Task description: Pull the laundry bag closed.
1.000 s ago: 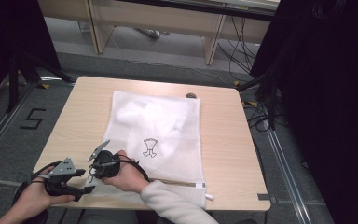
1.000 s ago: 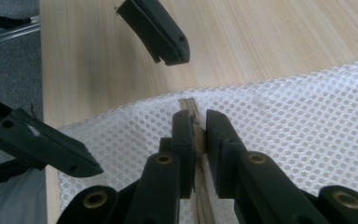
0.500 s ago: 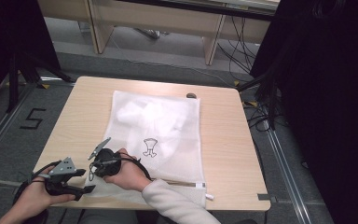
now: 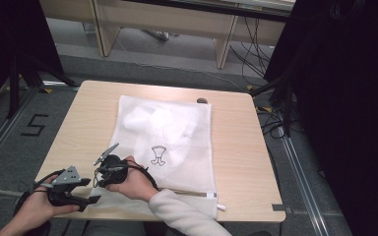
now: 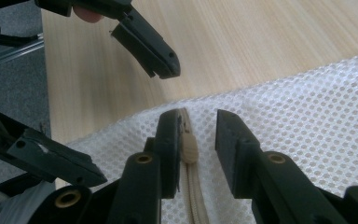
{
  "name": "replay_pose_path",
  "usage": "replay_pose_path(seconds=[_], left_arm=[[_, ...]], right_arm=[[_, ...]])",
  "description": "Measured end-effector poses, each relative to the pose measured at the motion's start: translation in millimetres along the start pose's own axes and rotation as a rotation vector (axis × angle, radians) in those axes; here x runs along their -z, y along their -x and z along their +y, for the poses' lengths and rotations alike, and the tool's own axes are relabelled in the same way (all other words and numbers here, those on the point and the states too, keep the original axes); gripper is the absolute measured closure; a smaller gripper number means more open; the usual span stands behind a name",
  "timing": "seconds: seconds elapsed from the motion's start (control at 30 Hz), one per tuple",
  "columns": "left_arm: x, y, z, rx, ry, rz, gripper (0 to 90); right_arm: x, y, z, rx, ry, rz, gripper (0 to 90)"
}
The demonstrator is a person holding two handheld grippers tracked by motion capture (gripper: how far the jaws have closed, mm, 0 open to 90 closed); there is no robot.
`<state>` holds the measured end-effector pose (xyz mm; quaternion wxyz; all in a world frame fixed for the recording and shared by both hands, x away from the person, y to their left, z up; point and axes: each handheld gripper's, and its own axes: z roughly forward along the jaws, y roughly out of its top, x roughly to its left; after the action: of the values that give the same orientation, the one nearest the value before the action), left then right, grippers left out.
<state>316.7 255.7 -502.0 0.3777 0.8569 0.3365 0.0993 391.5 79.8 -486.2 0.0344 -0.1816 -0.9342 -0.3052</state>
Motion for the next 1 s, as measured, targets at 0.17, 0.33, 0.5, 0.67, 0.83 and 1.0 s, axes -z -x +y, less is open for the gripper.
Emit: replay_pose_path(seconds=[0.17,0.33,0.5,0.67,0.83,1.0], left_arm=[[0.0,0.0,0.0,-0.001,-0.001,0.0,26.3],[-0.2,0.1,-0.1,-0.001,0.0,-0.001,26.3],[-0.3,0.4,0.0,-0.003,-0.001,-0.002,26.3],[-0.8,0.7,0.1,0.001,0.001,0.001,26.6],[-0.7,1.4,0.3,0.055,0.004,-0.025,33.5],[-0.4,-1.0,1.2,0.122,0.017,-0.022,41.0]], right_arm=[[-5.6,-0.5,-0.1,-0.011,-0.036,-0.002,73.5],[-7.4,-0.4,-0.5,-0.009,-0.048,-0.003,82.8],[-3.5,-2.9,0.7,0.012,-0.044,-0.012,86.2],[3.0,-3.8,2.2,0.013,-0.036,-0.014,86.8],[9.2,-5.9,4.3,0.054,-0.025,-0.018,87.0],[15.2,-9.1,6.0,0.064,-0.015,-0.034,87.0]])
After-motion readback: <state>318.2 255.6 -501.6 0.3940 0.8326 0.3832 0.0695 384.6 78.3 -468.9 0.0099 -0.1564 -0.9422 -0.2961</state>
